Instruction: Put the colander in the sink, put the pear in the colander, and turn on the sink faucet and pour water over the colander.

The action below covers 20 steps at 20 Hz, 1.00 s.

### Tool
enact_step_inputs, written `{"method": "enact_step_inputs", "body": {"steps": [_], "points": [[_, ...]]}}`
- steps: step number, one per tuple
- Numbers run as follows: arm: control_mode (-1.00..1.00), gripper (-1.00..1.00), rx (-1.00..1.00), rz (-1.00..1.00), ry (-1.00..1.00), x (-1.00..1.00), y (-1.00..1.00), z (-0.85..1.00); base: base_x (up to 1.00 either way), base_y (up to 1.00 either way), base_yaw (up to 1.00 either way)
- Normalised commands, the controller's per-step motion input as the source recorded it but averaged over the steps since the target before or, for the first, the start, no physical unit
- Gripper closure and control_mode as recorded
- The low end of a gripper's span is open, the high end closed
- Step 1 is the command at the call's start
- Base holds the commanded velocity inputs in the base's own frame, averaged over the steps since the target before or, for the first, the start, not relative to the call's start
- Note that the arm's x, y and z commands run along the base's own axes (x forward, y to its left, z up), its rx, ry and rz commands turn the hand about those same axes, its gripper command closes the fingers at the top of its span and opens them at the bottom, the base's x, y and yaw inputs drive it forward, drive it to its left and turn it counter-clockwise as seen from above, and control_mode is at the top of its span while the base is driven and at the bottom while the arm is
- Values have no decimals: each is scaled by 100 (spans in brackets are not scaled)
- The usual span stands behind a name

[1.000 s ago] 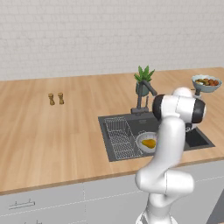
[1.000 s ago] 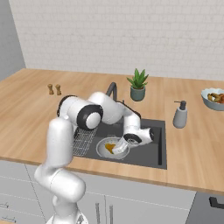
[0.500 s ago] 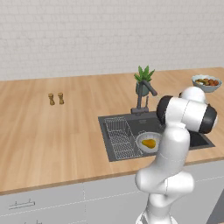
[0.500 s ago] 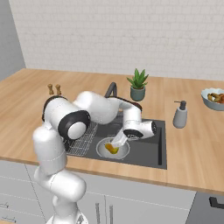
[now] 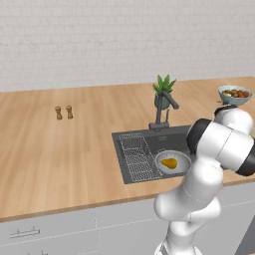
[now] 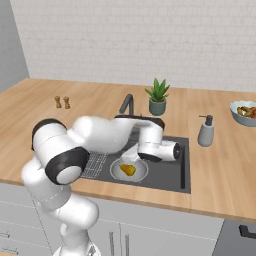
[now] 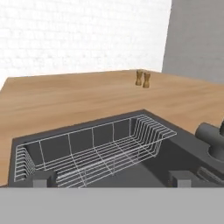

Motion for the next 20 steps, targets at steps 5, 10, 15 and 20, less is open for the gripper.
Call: {"method": "enact_step_inputs", "body": {"steps": [5,10,15,20], "points": [[-100,-100,26,-21,0,-4,0,31,0,0,0],[-100,-100,20,-19,-6,0,0,0,0,0,0],[-100,-100,4,-11,-24,1,0,0,0,0,0],[-100,-100,0,-4,-20,22,0,0,0,0,0]]}}
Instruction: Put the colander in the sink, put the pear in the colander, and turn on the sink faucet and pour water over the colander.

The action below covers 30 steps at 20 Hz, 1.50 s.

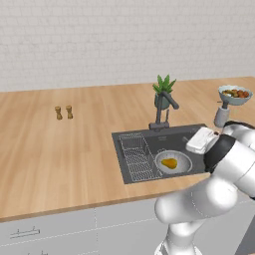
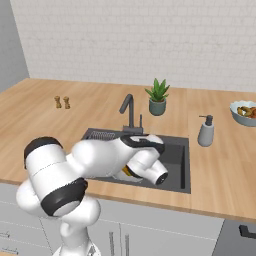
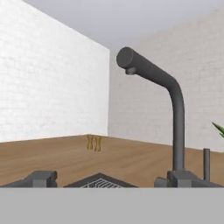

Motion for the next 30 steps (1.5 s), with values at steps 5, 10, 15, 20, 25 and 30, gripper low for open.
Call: {"method": "enact_step_inputs", "body": {"steps": [5,10,15,20,25,30], "points": [[-100,-100,0,0,-3,45,0,0,0,0,0],[-100,-100,4,0,0,36,-19,0,0,0,0],[-100,-100,10,0,0,28,-13,-9,0,0,0],[-100,-100,7,0,0,33,-4,-10,0,0,0],[-100,-100,0,0,-3,25,0,-10,0,0,0],[-100,-100,0,0,-5,26,0,-20,0,0,0]]}}
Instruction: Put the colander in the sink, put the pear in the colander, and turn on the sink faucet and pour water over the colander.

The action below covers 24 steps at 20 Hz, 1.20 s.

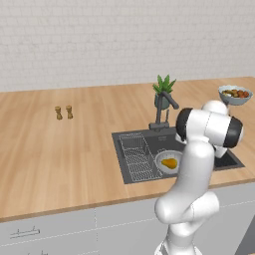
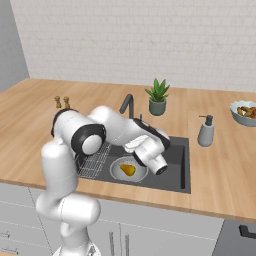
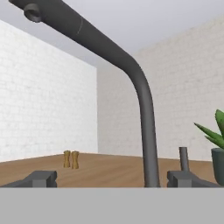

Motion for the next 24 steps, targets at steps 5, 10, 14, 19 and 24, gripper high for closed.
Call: {"method": "enact_step_inputs", "body": {"steps": [5,10,14,19,24], "points": [[-100,-100,0,0,-4,25,0,-20,0,0,0],[-100,-100,0,0,-3,29,0,-19,0,0,0],[-100,-100,0,0,-4,27,0,-13,0,0,0],[-100,-100,0,0,-1,26,0,-3,0,0,0],[-100,-100,0,0,0,22,0,0,0,0,0]]}}
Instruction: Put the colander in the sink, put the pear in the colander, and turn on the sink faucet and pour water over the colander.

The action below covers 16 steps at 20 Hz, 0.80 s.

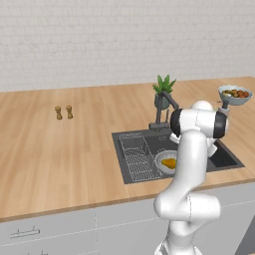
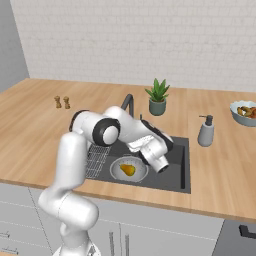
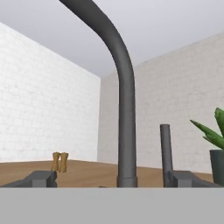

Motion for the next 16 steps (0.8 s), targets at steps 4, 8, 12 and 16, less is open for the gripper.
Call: {"method": "enact_step_inputs", "body": {"steps": [4,8,12,16], "points": [[-100,-100,0,0,0,17,0,4,0,0,0],[-100,-100,0,0,2,28,0,-1,0,0,0],[-100,-100,0,0,1,33,0,0,0,0,0],[-100,-100,0,0,1,27,0,-1,0,0,0]]}}
